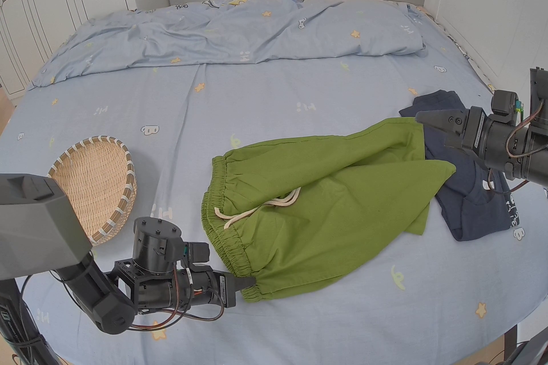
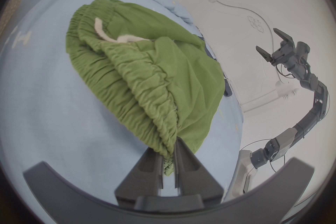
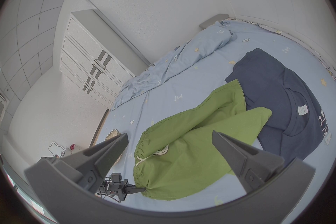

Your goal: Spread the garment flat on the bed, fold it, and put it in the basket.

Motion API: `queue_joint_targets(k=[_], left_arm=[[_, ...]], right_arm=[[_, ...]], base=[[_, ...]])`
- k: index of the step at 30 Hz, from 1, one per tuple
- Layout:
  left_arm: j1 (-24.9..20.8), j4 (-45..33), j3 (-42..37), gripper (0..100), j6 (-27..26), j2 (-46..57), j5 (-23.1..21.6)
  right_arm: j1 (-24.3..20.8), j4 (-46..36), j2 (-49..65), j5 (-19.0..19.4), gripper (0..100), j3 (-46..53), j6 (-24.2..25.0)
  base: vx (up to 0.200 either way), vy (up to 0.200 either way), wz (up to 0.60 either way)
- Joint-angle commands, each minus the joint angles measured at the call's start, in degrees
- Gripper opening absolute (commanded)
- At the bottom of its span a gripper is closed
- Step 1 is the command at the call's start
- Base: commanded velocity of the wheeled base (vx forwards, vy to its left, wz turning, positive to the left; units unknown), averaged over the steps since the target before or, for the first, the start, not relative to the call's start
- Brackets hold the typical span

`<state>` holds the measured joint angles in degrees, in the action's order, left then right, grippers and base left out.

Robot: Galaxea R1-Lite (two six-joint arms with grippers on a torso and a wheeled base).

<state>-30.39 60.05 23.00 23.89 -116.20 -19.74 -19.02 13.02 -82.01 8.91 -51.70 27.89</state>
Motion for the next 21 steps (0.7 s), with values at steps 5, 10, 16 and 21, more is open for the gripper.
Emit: queue_joint_targets(k=[5, 10, 16, 21], left_arm=[[14.31, -42.38, 9.87, 0, 0.54, 24.0, -14.89], [19.23, -47.75, 8.72, 0, -0.34, 27.43, -19.73], [25.21, -47.83, 4.33, 0, -4.12, 28.05, -20.25], [28.19, -50.56, 4.07, 0, -5.79, 28.75, -20.34]], right_arm=[[0.03, -2.03, 0.0, 0.14, 100, -0.16, -0.03], [-0.32, -4.23, -0.35, 0.14, 100, -0.24, -0.12], [-0.32, -7.22, 0.09, 0.14, 100, 0.81, -0.38], [1.35, -8.63, 0.18, 1.9, 100, 4.06, -0.38]], base=[[0.0, 0.0, 0.0], [0.0, 0.0, 0.0], [0.0, 0.0, 0.0], [0.0, 0.0, 0.0]])
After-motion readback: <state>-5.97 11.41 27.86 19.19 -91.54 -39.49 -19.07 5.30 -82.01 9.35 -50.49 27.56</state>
